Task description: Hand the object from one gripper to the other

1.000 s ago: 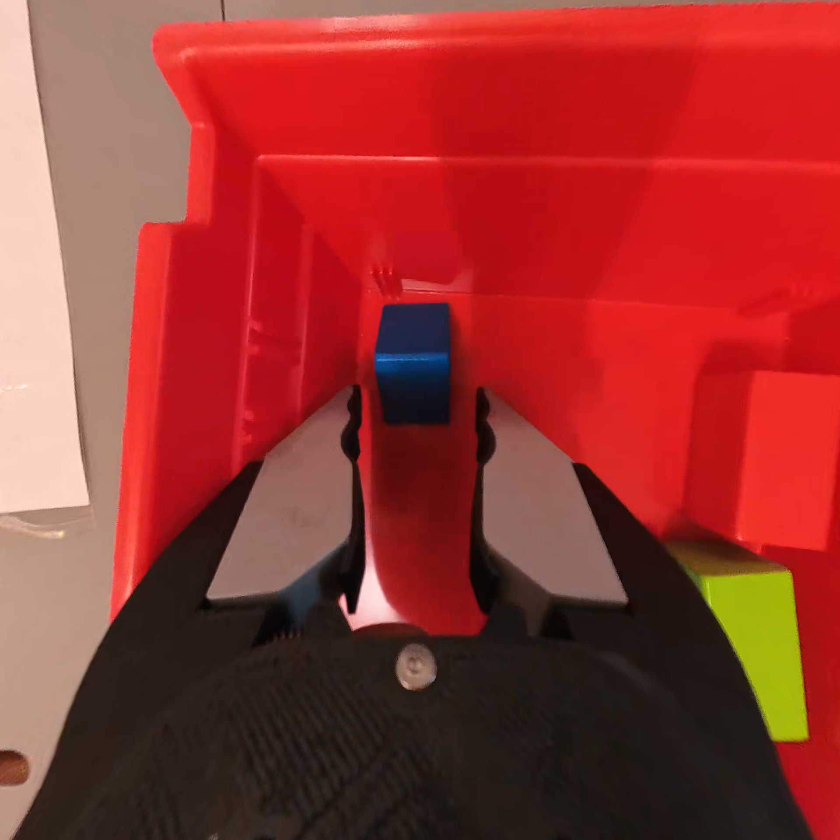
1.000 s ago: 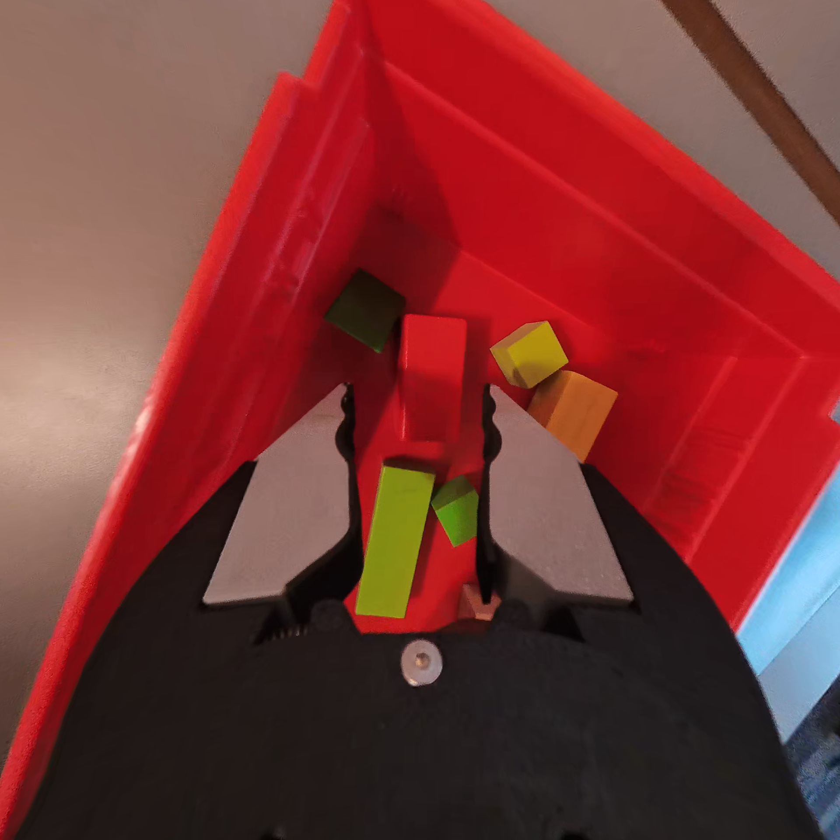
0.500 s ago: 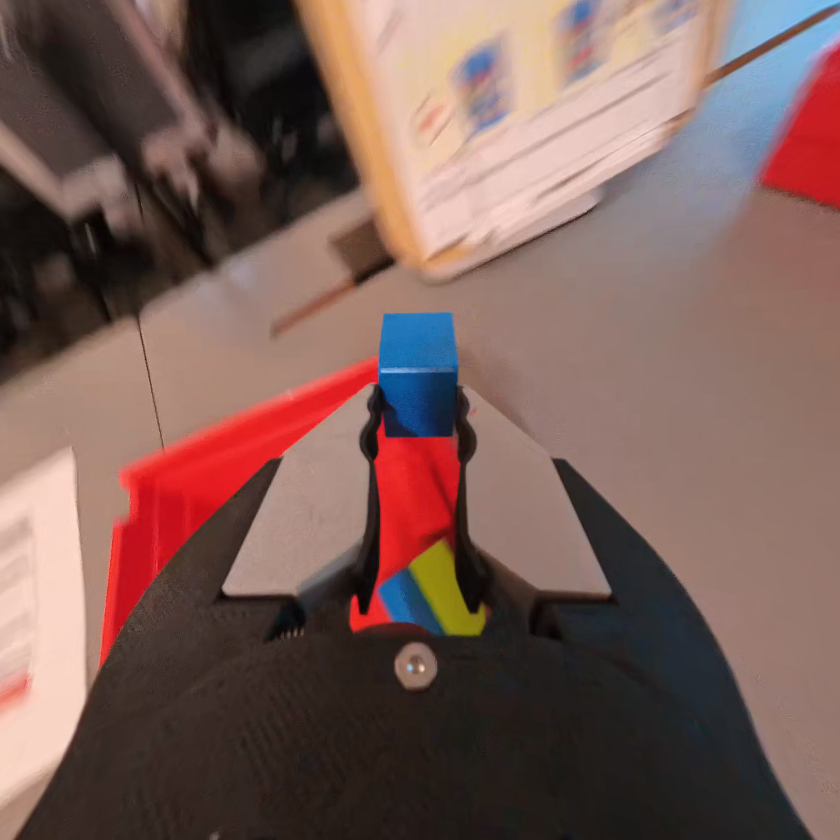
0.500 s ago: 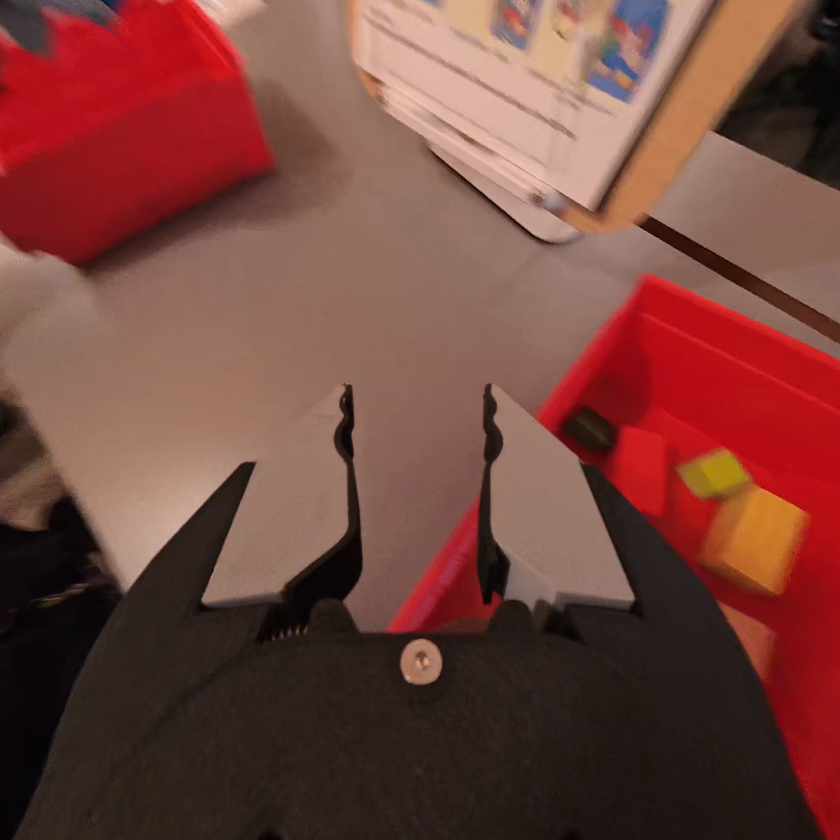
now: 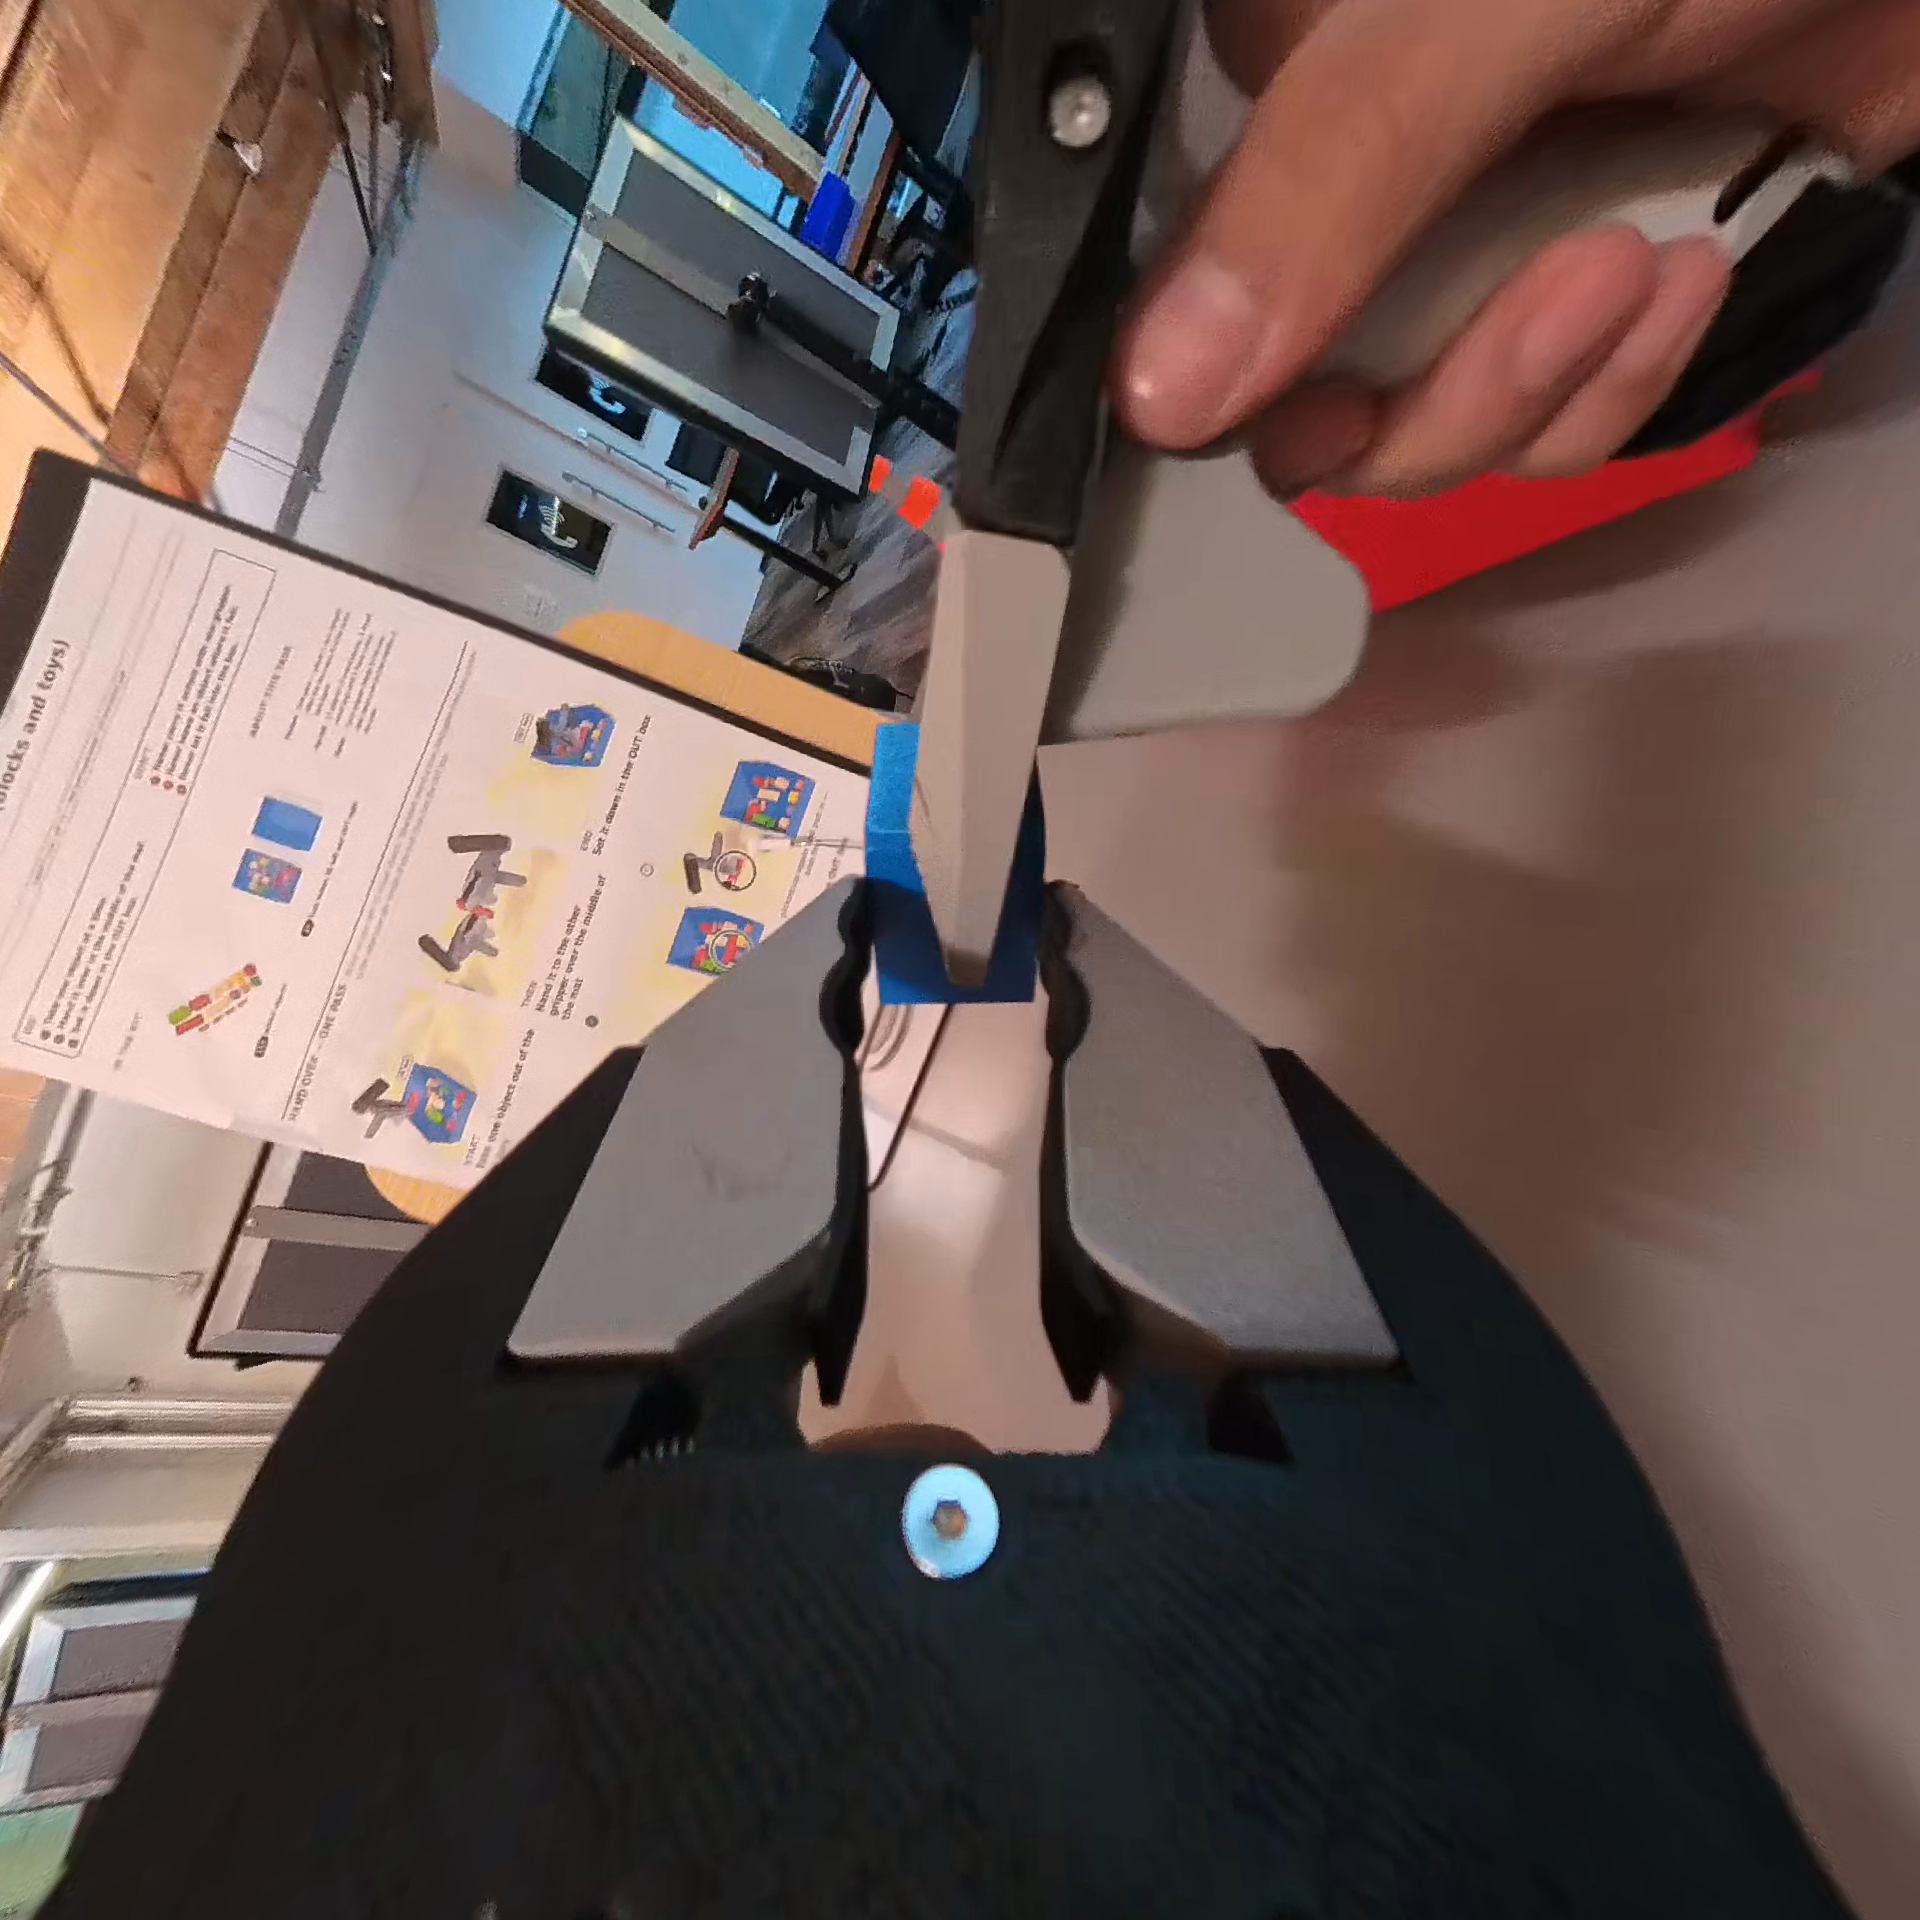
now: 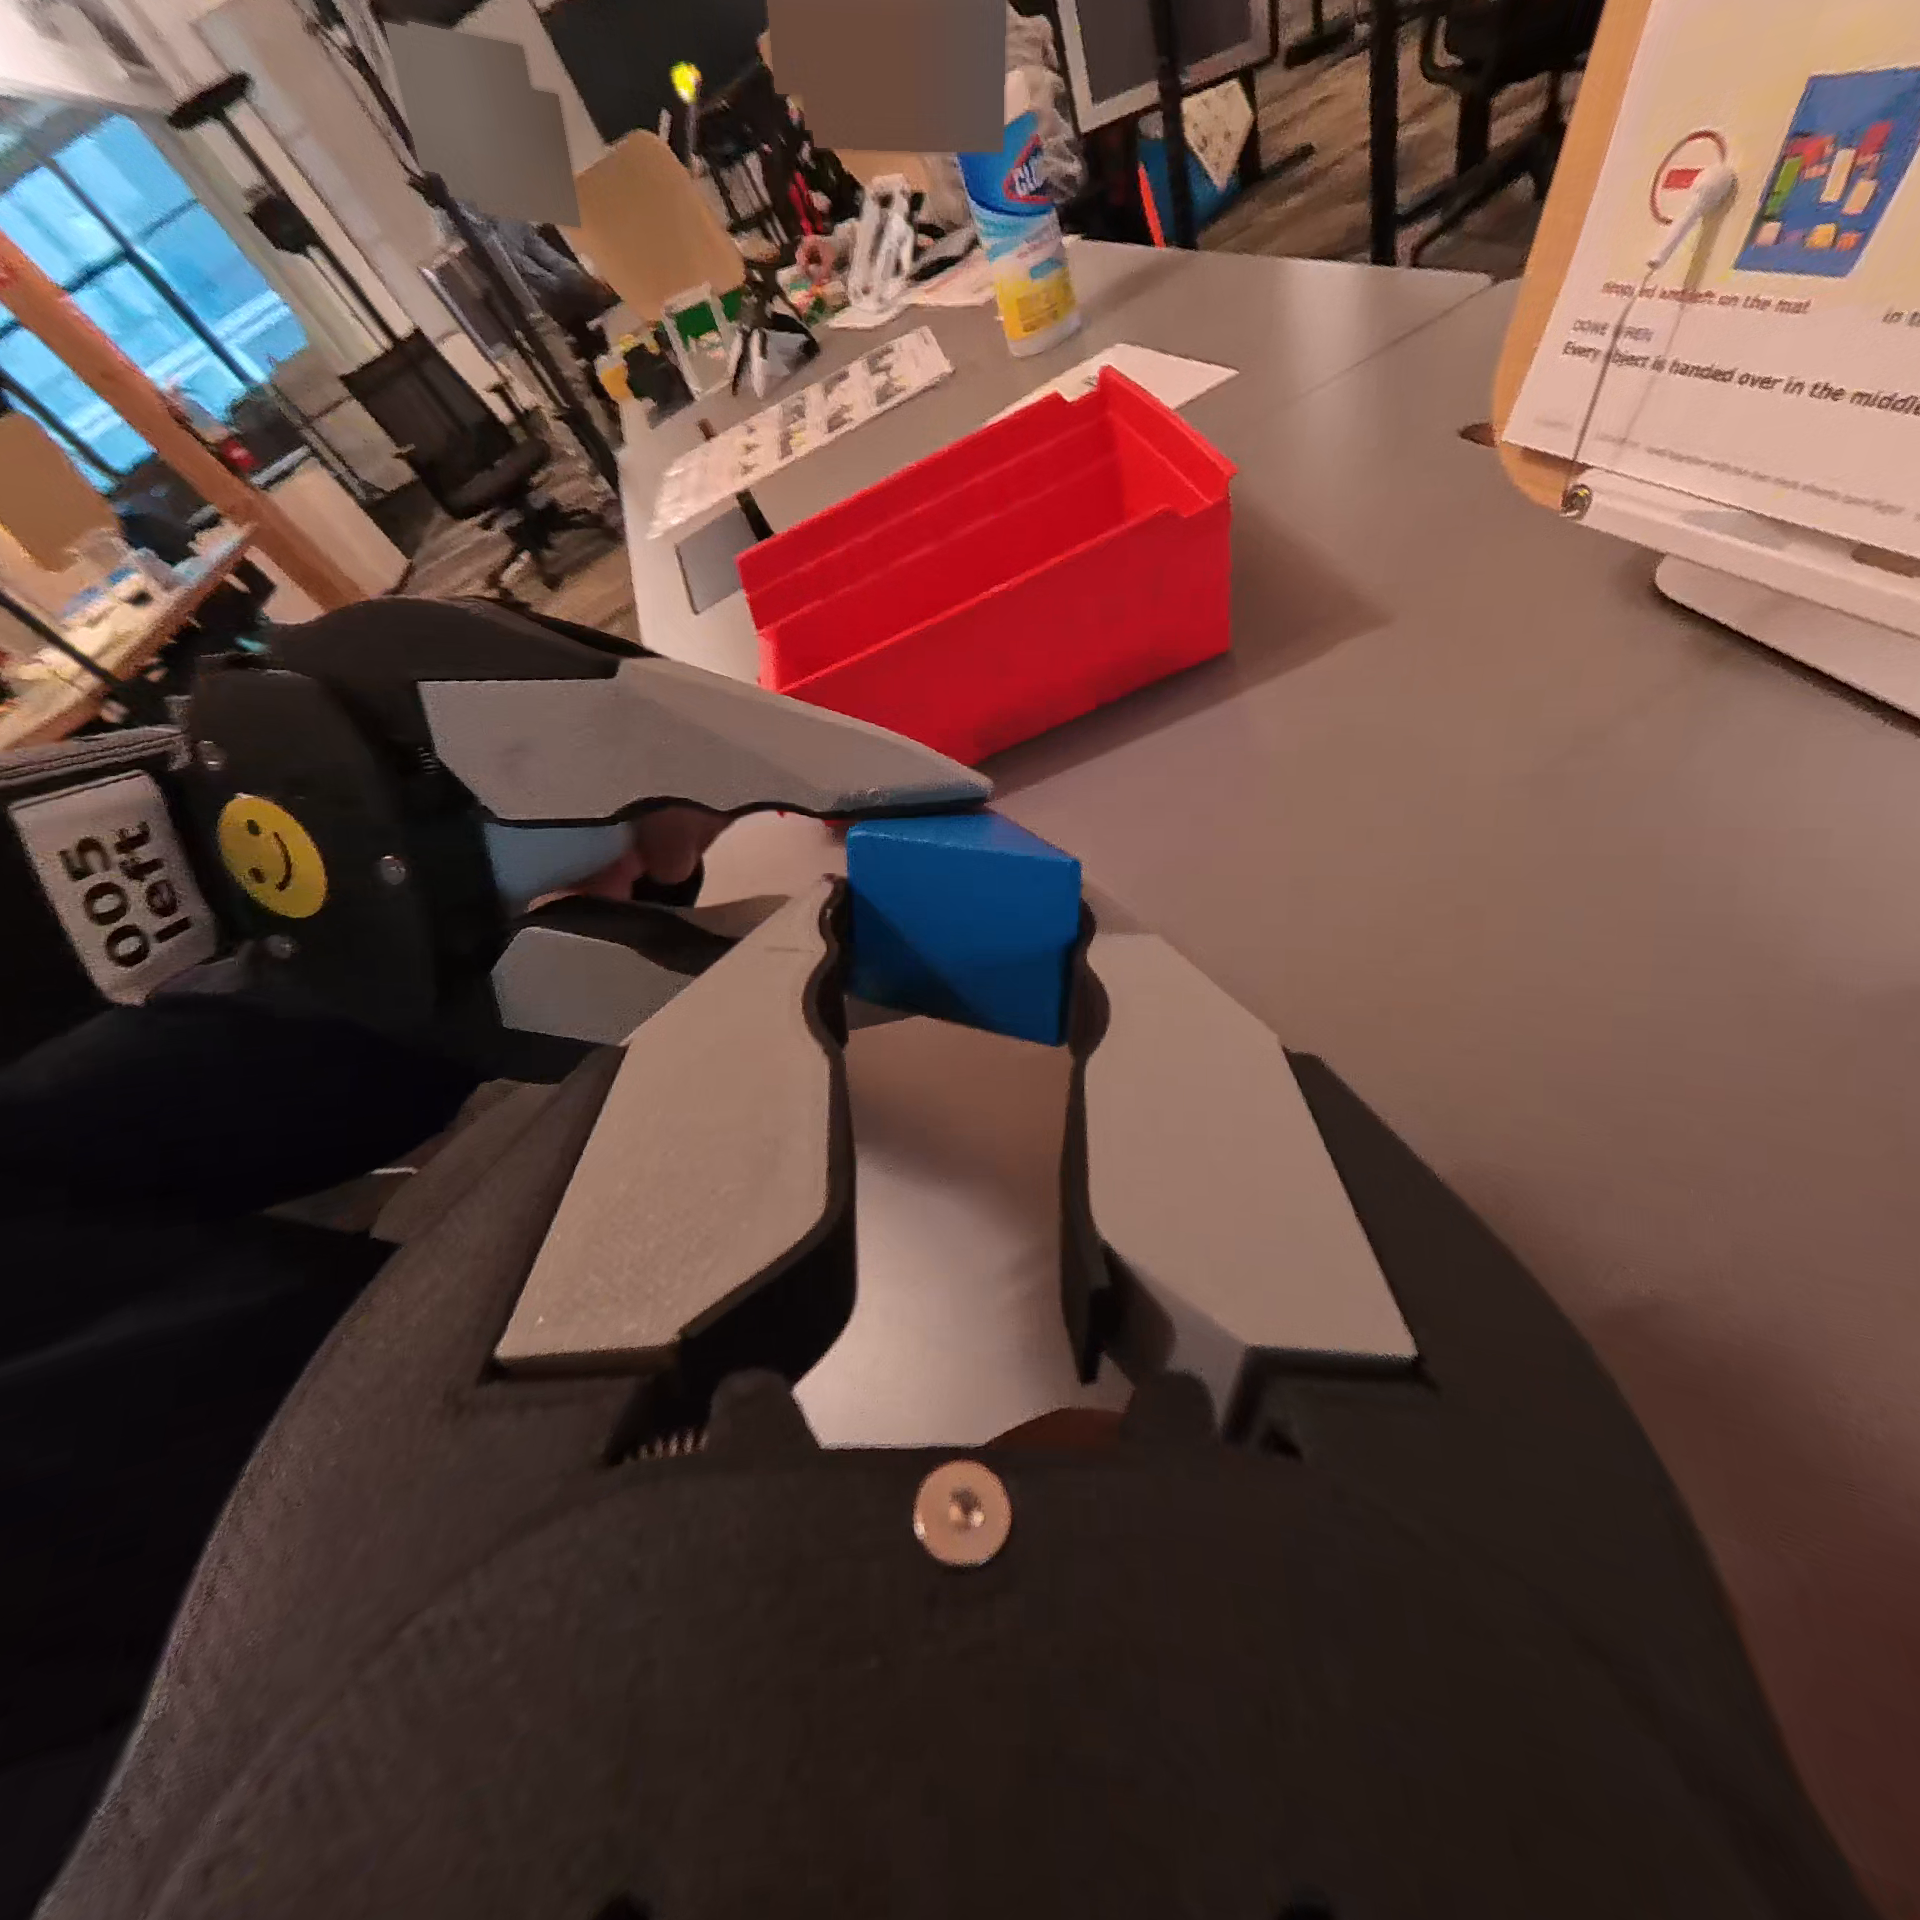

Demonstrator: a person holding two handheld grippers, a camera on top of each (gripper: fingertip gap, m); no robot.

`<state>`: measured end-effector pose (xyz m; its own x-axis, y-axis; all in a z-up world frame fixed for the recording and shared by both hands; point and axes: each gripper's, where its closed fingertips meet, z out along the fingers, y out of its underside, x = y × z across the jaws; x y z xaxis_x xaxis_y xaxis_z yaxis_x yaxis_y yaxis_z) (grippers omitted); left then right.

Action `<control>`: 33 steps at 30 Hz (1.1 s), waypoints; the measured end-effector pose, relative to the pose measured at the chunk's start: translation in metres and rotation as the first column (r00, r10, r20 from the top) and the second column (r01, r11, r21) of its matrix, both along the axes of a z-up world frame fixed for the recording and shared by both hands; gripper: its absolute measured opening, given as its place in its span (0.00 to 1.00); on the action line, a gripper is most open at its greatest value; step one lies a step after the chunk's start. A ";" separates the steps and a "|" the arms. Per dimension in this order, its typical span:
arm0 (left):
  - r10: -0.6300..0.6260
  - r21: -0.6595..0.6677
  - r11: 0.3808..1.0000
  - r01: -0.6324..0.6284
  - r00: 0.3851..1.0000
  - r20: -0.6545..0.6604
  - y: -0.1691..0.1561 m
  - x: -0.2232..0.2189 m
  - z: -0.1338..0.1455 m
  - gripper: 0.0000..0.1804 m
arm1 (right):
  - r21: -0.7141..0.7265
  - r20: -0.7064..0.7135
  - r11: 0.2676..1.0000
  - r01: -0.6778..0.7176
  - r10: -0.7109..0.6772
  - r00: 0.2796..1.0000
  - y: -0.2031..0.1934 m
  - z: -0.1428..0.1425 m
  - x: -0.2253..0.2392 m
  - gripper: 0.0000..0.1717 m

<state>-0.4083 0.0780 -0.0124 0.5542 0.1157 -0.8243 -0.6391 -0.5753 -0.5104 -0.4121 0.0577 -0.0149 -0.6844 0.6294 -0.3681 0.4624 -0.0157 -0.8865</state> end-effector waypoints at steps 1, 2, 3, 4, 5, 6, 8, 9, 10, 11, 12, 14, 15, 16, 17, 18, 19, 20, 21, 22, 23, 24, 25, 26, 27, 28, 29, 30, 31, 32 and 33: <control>-0.007 0.007 1.000 0.007 1.000 0.014 0.002 0.002 -0.001 0.15 | -0.022 -0.002 1.000 -0.015 0.014 1.000 0.002 0.000 0.002 0.22; -0.018 0.017 1.000 0.017 0.999 0.035 0.005 0.004 -0.002 0.15 | -0.051 0.005 0.998 -0.028 0.029 1.000 0.004 -0.001 0.003 0.21; -0.024 0.023 0.999 0.022 0.998 0.062 0.007 0.005 -0.004 0.15 | -0.076 0.016 0.996 -0.036 0.038 0.999 0.006 -0.001 0.004 0.21; -0.026 0.024 0.999 0.023 0.995 0.096 0.009 0.004 -0.007 0.16 | -0.087 0.027 0.996 -0.035 0.038 0.999 0.010 -0.003 0.003 0.21; -0.023 0.019 1.000 0.021 0.991 0.133 0.010 0.003 -0.010 0.16 | -0.082 0.033 0.997 -0.014 0.017 0.999 0.018 -0.005 0.000 0.21; -0.018 0.022 1.000 0.014 0.986 0.167 0.010 0.001 -0.011 0.19 | -0.070 0.033 0.997 0.019 -0.017 0.999 0.031 -0.006 -0.005 0.21; 0.021 0.044 0.999 -0.033 0.971 0.240 0.003 -0.006 -0.012 0.23 | -0.039 0.037 0.992 0.119 -0.118 0.992 0.076 -0.003 -0.017 0.21; 0.041 0.043 0.998 -0.056 0.958 0.285 -0.004 -0.009 -0.015 0.22 | 0.009 0.042 0.980 0.198 -0.198 0.979 0.109 -0.005 -0.025 0.21; 0.050 0.046 0.997 -0.069 0.944 0.327 -0.011 -0.011 -0.018 0.21 | 0.087 0.057 0.956 0.281 -0.286 0.957 0.146 -0.012 -0.034 0.21; 0.051 0.053 0.996 -0.076 0.931 0.363 -0.018 -0.013 -0.021 0.21 | 0.166 0.085 0.922 0.351 -0.368 0.926 0.183 -0.023 -0.041 0.21; 0.053 0.054 0.995 -0.081 0.917 0.394 -0.025 -0.014 -0.025 0.20 | 0.241 0.138 0.888 0.391 -0.430 0.892 0.215 -0.038 -0.045 0.21; 0.075 0.014 0.996 -0.090 0.896 0.438 -0.039 -0.017 -0.040 0.20 | 0.365 0.238 0.844 0.393 -0.492 0.837 0.256 -0.071 -0.049 0.21; 0.086 -0.031 0.996 -0.080 0.890 0.447 -0.045 -0.016 -0.050 0.20 | 0.420 0.277 0.827 0.373 -0.508 0.816 0.268 -0.088 -0.051 0.21; 0.104 -0.045 0.995 -0.093 0.896 0.432 -0.051 -0.019 -0.055 0.18 | 0.450 0.335 0.831 0.328 -0.497 0.800 0.271 -0.105 -0.050 0.21; 0.131 -0.026 0.991 -0.132 0.905 0.405 -0.058 -0.026 -0.054 0.17 | 0.445 0.397 0.853 0.273 -0.461 0.793 0.266 -0.118 -0.048 0.21; 0.155 -0.009 0.986 -0.165 0.906 0.393 -0.064 -0.032 -0.054 0.15 | 0.419 0.444 0.880 0.224 -0.414 0.794 0.257 -0.126 -0.046 0.21; 0.170 -0.001 0.983 -0.185 0.899 0.403 -0.071 -0.035 -0.055 0.13 | 0.403 0.479 0.899 0.170 -0.365 0.798 0.246 -0.133 -0.042 0.21; 0.176 -0.001 0.981 -0.196 0.883 0.435 -0.077 -0.036 -0.057 0.13 | 0.415 0.510 0.903 0.109 -0.330 0.795 0.239 -0.142 -0.036 0.21; 0.179 -0.002 0.979 -0.202 0.862 0.473 -0.083 -0.036 -0.059 0.14 | 0.454 0.534 0.889 0.054 -0.320 0.782 0.236 -0.154 -0.030 0.21; 0.180 -0.002 0.978 -0.207 0.845 0.503 -0.089 -0.037 -0.061 0.16 | 0.502 0.559 0.865 0.000 -0.324 0.763 0.238 -0.166 -0.023 0.22; 0.191 -0.003 0.975 -0.221 0.834 0.518 -0.096 -0.041 -0.061 0.19 | 0.530 0.592 0.846 -0.060 -0.318 0.740 0.238 -0.176 -0.017 0.22; 0.214 -0.003 0.969 -0.248 0.830 0.515 -0.104 -0.047 -0.060 0.20 | 0.521 0.618 0.848 -0.097 -0.296 0.728 0.235 -0.180 -0.014 0.22; 0.243 -0.003 0.960 -0.280 0.828 0.506 -0.115 -0.055 -0.059 0.22 | 0.509 0.633 0.854 -0.108 -0.286 0.719 0.235 -0.180 -0.015 0.22; 0.269 -0.002 0.950 -0.311 0.817 0.510 -0.126 -0.062 -0.057 0.24 | 0.502 0.643 0.858 -0.110 -0.285 0.711 0.235 -0.179 -0.017 0.22; 0.291 0.001 0.939 -0.343 0.797 0.529 -0.139 -0.069 -0.055 0.26 | 0.508 0.647 0.854 -0.114 -0.291 0.705 0.237 -0.180 -0.019 0.23; 0.306 0.011 0.927 -0.376 0.772 0.558 -0.153 -0.077 -0.051 0.27 | 0.517 0.652 0.847 -0.123 -0.297 0.697 0.239 -0.181 -0.019 0.23; 0.316 0.029 0.911 -0.411 0.743 0.590 -0.170 -0.086 -0.045 0.27 | 0.545 0.651 0.828 -0.136 -0.314 0.691 0.242 -0.184 -0.018 0.24; 0.331 0.051 0.887 -0.459 0.709 0.622 -0.190 -0.098 -0.038 0.27 | 0.573 0.638 0.807 -0.146 -0.327 0.697 0.245 -0.185 -0.019 0.25; 0.361 0.070 0.851 -0.521 0.676 0.643 -0.215 -0.113 -0.032 0.27 | 0.612 0.611 0.777 -0.146 -0.348 0.711 0.248 -0.186 -0.021 0.25; 0.398 0.081 0.810 -0.581 0.646 0.652 -0.242 -0.129 -0.026 0.28 | 0.652 0.580 0.744 -0.144 -0.368 0.727 0.252 -0.187 -0.022 0.25; 0.440 0.083 0.767 -0.636 0.616 0.653 -0.269 -0.143 -0.024 0.28 | 0.691 0.548 0.711 -0.134 -0.393 0.739 0.257 -0.187 -0.024 0.26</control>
